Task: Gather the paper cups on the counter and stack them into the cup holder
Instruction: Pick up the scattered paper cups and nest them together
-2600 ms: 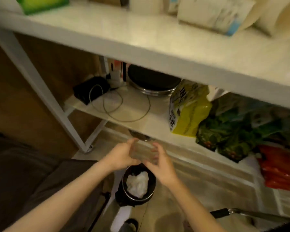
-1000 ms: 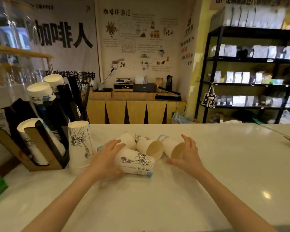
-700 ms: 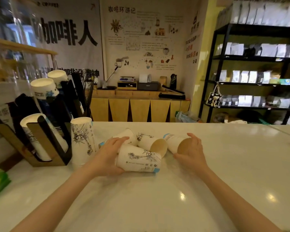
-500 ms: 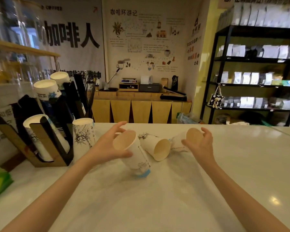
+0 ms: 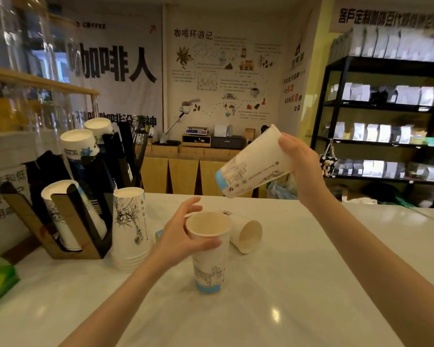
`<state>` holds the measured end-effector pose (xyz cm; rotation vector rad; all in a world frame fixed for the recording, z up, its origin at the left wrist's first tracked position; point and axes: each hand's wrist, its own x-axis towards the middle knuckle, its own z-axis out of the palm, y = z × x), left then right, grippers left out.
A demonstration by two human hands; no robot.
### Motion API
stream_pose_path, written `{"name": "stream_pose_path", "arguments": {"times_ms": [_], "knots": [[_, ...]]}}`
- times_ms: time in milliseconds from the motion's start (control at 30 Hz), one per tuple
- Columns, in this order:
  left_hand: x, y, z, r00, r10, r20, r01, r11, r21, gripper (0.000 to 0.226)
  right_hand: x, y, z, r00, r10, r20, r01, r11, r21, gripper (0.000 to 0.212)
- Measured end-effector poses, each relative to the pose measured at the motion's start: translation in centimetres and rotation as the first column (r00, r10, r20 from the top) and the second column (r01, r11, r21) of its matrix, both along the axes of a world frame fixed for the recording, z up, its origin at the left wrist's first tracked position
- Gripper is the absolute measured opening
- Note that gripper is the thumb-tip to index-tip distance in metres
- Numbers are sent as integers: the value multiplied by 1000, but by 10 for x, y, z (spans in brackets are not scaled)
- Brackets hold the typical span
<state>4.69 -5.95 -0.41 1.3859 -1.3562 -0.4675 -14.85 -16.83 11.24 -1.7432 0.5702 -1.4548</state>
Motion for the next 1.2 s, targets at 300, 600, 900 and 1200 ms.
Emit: {"name": "stream_pose_path", "arguments": {"times_ms": [300, 600, 900, 1200], "knots": [[-9, 2, -9, 994, -42, -100, 46, 998, 38, 104, 45, 24, -11, 774, -1, -634, -128, 979, -158, 66], [-6, 3, -15, 994, -8, -107, 14, 998, 63, 105, 58, 26, -75, 580, 90, -810, -232, 971, -58, 74], [42, 11, 5, 996, -83, 14, 80, 984, 160, 62, 41, 1, -78, 793, 252, -554, -183, 967, 177, 68], [50, -34, 17, 962, 48, 269, -93, 983, 159, 41, 14, -96, -100, 835, -153, -529, 208, 977, 46, 79]]}}
